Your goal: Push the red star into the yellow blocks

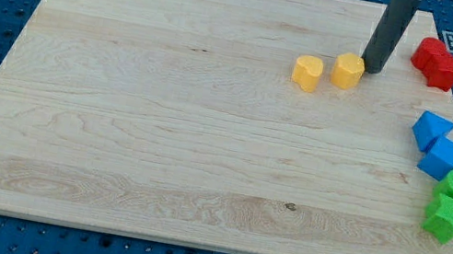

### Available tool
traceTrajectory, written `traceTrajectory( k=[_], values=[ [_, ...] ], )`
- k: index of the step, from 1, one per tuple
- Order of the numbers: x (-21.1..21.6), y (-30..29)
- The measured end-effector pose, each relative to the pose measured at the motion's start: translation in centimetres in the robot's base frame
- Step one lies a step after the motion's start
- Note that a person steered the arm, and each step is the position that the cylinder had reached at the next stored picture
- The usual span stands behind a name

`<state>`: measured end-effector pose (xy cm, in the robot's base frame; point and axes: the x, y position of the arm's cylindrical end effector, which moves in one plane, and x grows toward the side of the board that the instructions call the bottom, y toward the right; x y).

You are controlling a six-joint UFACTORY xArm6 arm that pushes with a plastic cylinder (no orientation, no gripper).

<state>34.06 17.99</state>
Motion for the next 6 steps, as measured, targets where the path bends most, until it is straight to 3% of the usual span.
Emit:
traceTrajectory(
  k=[6],
  values=[
    [3.1, 1.8]
  ],
)
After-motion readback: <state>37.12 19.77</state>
